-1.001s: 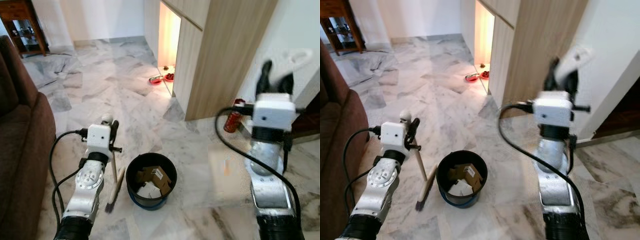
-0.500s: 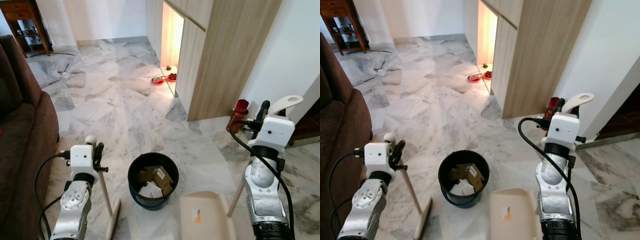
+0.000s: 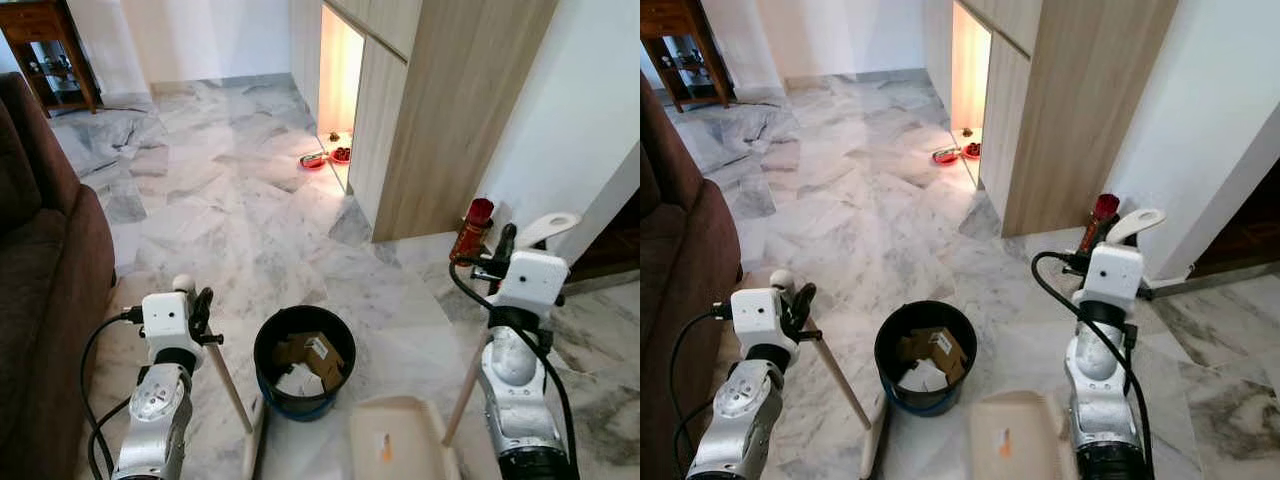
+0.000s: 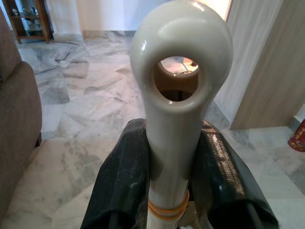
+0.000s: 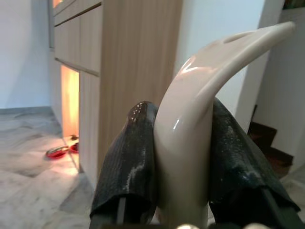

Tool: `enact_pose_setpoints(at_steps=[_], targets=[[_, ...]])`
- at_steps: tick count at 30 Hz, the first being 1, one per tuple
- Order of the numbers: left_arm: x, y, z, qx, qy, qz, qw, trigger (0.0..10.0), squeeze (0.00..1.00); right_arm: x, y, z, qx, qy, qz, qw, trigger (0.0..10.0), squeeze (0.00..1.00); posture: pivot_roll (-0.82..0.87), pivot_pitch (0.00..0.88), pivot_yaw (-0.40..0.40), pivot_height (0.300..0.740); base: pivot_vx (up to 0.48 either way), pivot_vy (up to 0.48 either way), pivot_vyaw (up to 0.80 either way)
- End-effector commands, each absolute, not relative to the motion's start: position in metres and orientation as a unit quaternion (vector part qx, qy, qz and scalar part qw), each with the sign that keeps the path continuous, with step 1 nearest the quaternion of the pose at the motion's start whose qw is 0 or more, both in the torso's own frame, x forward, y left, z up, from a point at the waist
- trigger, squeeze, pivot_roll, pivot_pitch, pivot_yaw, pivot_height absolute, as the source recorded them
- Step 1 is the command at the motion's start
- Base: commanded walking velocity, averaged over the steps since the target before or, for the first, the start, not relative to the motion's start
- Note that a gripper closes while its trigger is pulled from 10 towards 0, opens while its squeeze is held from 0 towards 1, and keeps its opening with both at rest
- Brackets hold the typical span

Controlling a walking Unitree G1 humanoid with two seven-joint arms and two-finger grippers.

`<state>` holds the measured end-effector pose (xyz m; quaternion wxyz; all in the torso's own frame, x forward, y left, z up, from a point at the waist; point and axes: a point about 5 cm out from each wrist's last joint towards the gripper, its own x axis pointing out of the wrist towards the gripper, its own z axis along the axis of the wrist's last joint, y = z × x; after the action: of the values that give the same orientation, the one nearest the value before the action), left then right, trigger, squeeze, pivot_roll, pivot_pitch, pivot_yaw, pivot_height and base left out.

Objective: Sweep floor

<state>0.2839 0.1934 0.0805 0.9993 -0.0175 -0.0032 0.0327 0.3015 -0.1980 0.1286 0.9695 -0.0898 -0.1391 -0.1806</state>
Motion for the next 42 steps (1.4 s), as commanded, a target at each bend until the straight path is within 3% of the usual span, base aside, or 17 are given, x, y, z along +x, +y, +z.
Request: enact_pose_setpoints(at_steps=[1, 42], targets=[[0.2888, 0.1911, 0.0877, -0.023, -0.014, 0.026, 0.999, 10.0, 0.00, 0.3021, -0.1975, 0.1349, -0.084, -0.159, -0.177, 0.968, 10.0, 0.00, -0.03, 0.000, 0.000, 0.740, -0.247, 0.000, 0.00], [0.2930, 0.1890, 0.0913, -0.022, -0.019, 0.036, 0.999, 10.0, 0.00, 0.3076, -0.1944, 0.1302, -0.073, -0.143, -0.154, 0.975, 10.0, 0.00, -0.02, 0.000, -0.017, 0.740, -0.237, 0.000, 0.00]])
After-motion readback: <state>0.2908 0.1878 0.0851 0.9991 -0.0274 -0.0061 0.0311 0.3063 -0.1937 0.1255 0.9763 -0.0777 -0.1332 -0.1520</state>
